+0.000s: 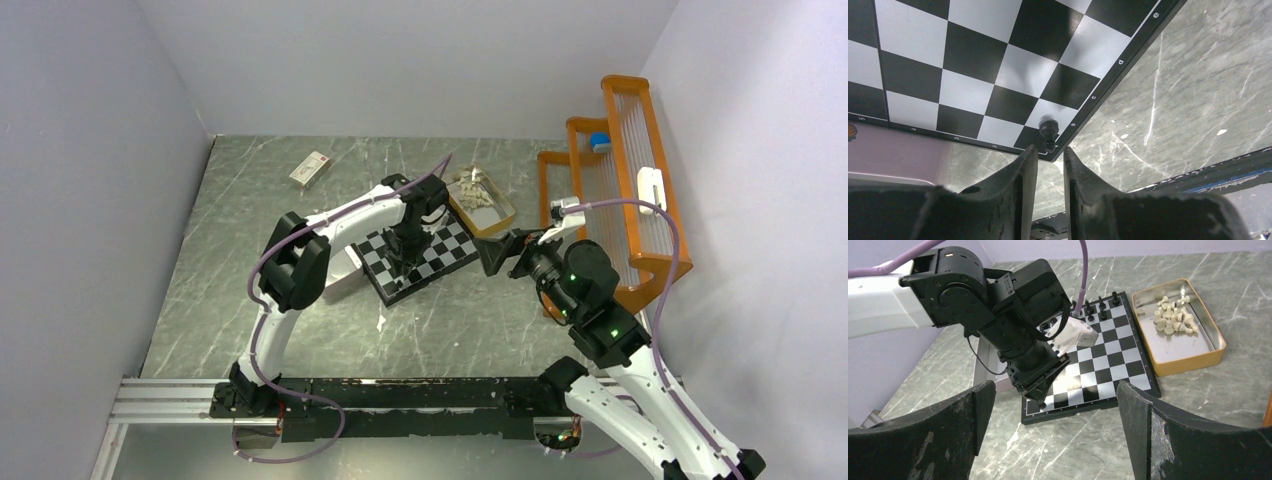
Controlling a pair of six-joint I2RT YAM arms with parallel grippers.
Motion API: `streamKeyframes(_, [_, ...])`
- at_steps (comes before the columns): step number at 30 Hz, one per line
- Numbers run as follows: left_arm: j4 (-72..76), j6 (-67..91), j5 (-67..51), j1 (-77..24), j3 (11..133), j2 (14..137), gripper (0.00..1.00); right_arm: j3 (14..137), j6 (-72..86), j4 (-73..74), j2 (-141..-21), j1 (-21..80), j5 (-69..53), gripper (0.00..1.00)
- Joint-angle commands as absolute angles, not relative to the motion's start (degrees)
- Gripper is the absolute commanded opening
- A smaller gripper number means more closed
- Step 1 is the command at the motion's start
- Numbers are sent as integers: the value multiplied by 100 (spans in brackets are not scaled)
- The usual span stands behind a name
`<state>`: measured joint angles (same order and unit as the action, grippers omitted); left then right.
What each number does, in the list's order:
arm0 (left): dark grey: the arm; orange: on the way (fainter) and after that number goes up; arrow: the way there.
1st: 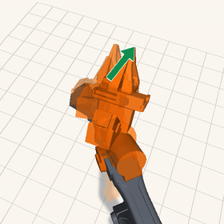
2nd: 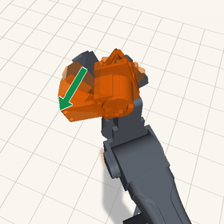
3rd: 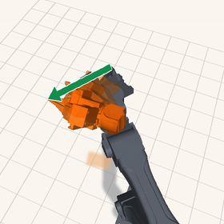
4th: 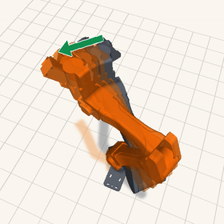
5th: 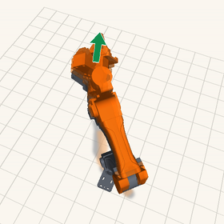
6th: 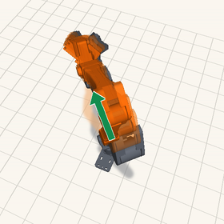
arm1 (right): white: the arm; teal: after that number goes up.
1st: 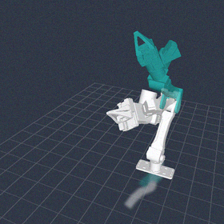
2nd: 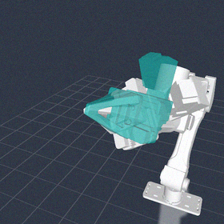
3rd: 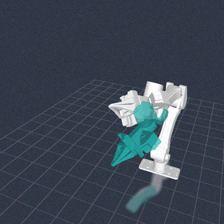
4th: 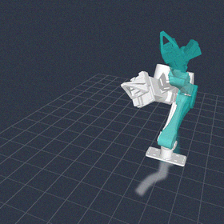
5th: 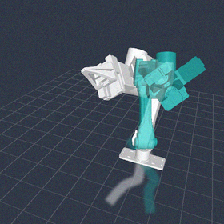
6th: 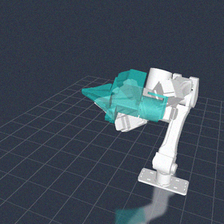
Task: Set up the chess pieces on the board
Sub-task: Place the chess piece on the chessboard.
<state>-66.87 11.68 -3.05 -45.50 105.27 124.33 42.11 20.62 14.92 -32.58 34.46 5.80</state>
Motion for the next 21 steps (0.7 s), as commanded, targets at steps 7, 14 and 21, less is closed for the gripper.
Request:
streamKeyframes(7, [-6132,1414,-407,-4284,10571,11541,36,4354,2382,1587,-3617,3451,510,95])
streamKeyframes(14, [-4559,2095,-761,-3041,9130,9378,47,4394,2729,1728,-4058,3461,415,85])
streamKeyframes(21, [-4004,1957,188,-2576,7701,7379,51,4223,2844,1516,-4677,3618,164,65])
